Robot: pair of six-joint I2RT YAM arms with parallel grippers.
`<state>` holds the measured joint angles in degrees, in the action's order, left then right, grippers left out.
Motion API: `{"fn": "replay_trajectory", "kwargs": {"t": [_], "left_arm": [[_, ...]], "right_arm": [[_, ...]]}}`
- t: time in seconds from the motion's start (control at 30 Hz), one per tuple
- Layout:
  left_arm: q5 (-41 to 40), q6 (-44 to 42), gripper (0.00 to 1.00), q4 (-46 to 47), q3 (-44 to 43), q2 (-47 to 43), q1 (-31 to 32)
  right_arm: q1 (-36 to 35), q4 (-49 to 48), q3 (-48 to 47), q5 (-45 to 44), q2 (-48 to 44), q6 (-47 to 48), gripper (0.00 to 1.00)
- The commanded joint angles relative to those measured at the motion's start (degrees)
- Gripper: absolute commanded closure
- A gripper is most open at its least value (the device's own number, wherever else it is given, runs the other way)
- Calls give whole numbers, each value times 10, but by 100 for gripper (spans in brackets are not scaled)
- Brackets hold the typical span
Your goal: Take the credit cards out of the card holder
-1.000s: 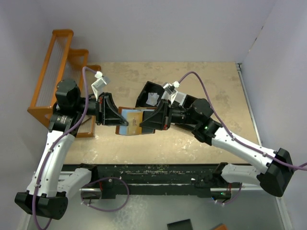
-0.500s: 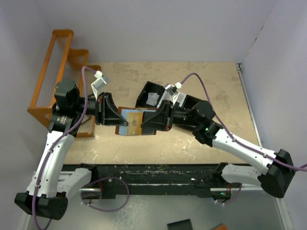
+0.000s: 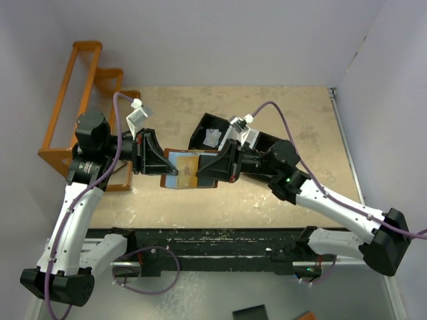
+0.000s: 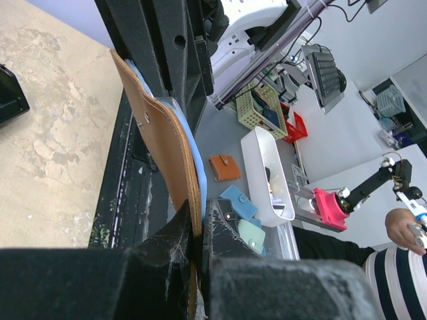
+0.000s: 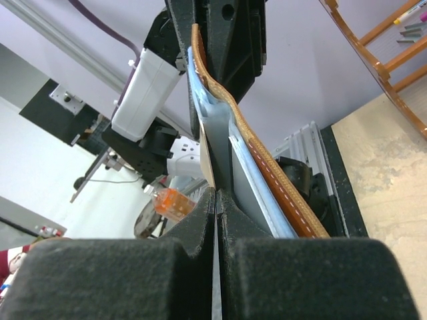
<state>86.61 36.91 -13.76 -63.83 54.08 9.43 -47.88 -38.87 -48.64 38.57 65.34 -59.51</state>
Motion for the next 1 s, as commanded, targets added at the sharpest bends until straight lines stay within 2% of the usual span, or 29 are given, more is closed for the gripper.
{"fn": "replay_trajectory", "kwargs": {"t": [0.0, 0.43, 0.53, 0.63, 0.83, 0.97], "left_arm": [[15, 5, 100, 28, -7, -8, 1], [15, 6, 100, 29, -11, -6, 1], [-6, -4, 100, 22, -10, -3, 1], [-33, -48, 100, -23, -14, 4, 1], [-117, -205, 100, -192, -52, 30, 1], [-144, -233, 100, -215, -55, 33, 1]], "right_arm": [[9, -3, 3, -12, -30, 9, 100], [31, 15, 48, -16, -69, 10, 100], [53, 38, 58, -13, -89, 13, 100], [89, 49, 75, 4, -111, 2, 100], [155, 50, 104, 36, -144, -25, 100], [187, 80, 113, 53, -161, -23, 100]]}}
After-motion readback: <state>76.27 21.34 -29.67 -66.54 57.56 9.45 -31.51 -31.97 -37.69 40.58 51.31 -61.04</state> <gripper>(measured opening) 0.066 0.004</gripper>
